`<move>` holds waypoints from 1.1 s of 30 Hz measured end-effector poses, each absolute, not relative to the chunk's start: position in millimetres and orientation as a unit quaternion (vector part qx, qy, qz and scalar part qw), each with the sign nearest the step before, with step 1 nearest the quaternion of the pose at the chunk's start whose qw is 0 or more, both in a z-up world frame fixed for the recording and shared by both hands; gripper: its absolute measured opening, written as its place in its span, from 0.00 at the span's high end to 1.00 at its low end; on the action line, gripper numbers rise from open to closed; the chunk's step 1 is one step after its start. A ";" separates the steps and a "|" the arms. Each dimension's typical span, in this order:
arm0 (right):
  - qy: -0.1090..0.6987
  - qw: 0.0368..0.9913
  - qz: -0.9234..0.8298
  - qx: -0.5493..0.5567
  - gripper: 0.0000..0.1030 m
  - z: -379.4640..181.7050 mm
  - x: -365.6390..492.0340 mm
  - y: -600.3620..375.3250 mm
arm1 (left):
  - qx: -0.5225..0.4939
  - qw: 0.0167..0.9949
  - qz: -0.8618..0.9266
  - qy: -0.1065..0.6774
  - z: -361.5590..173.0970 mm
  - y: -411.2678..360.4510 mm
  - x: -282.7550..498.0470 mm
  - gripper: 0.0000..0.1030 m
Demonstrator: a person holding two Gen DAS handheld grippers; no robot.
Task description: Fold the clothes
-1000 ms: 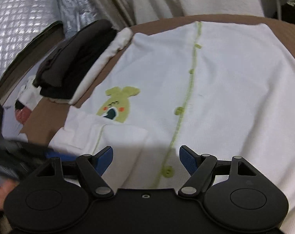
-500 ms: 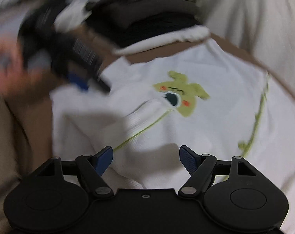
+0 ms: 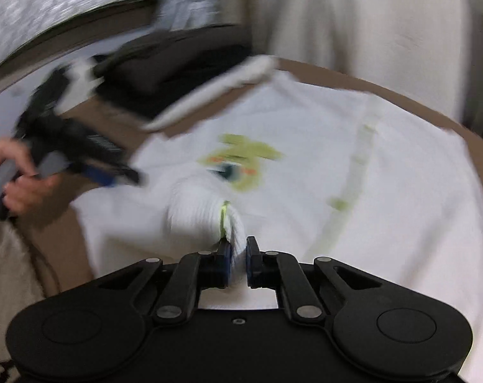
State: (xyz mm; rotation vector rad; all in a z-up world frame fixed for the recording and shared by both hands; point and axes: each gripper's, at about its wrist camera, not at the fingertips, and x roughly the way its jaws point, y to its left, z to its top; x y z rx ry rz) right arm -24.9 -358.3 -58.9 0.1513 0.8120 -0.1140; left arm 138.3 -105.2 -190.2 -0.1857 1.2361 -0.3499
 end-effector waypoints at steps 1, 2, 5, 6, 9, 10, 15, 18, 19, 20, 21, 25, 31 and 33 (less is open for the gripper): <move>0.398 0.910 -0.075 0.093 0.90 -64.5 -33.0 -370.7 | -0.095 0.794 -0.163 0.578 -191.5 -102.4 140.0 0.32; 0.403 0.903 -0.092 0.115 0.90 -73.0 -39.0 -381.8 | -0.098 0.794 -0.164 0.577 -191.0 -101.1 140.3 0.32; 0.417 0.880 -0.141 0.181 0.80 -96.1 -54.0 -406.9 | -0.076 0.799 -0.168 0.572 -188.7 -104.3 135.7 0.32; 0.420 0.872 -0.146 0.202 0.80 -100.3 -57.9 -410.8 | -0.065 0.801 -0.169 0.570 -187.9 -106.2 133.6 0.32; 0.409 0.873 -0.112 0.241 0.66 -100.6 -68.7 -411.3 | -0.042 0.809 -0.169 0.561 -183.1 -109.7 127.2 0.32; 0.396 0.878 -0.101 0.248 0.59 -98.4 -71.1 -410.3 | -0.036 0.816 -0.171 0.551 -178.4 -110.2 124.2 0.33; 0.354 0.885 -0.081 0.291 0.37 -97.8 -71.4 -421.7 | 0.001 0.860 -0.225 0.459 -138.9 -120.8 94.0 0.32; 0.349 0.873 -0.081 0.330 0.37 -101.4 -76.8 -435.3 | -0.009 0.863 -0.265 0.429 -126.8 -119.8 75.5 0.32; 0.347 0.869 -0.081 0.345 0.36 -102.9 -78.2 -440.8 | -0.013 0.858 -0.281 0.430 -127.2 -120.6 71.2 0.31; 0.345 0.864 -0.081 0.359 0.36 -104.4 -79.6 -446.4 | -0.015 0.851 -0.295 0.433 -128.7 -122.0 67.8 0.31; 0.342 0.859 -0.081 0.373 0.36 -106.0 -81.1 -452.0 | -0.008 0.840 -0.305 0.449 -134.3 -125.5 67.4 0.31; 0.332 0.836 -0.080 0.430 0.36 -112.1 -86.8 -474.3 | 0.038 0.821 -0.318 0.473 -146.4 -144.0 62.1 0.31; 0.351 0.873 -0.091 0.325 0.36 -91.8 -55.2 -488.5 | 0.027 0.808 -0.361 0.465 -142.4 -150.2 50.5 0.31; 0.362 0.884 -0.076 0.286 0.36 -83.9 -45.5 -496.2 | -0.002 0.795 -0.369 0.481 -146.5 -148.7 55.2 0.31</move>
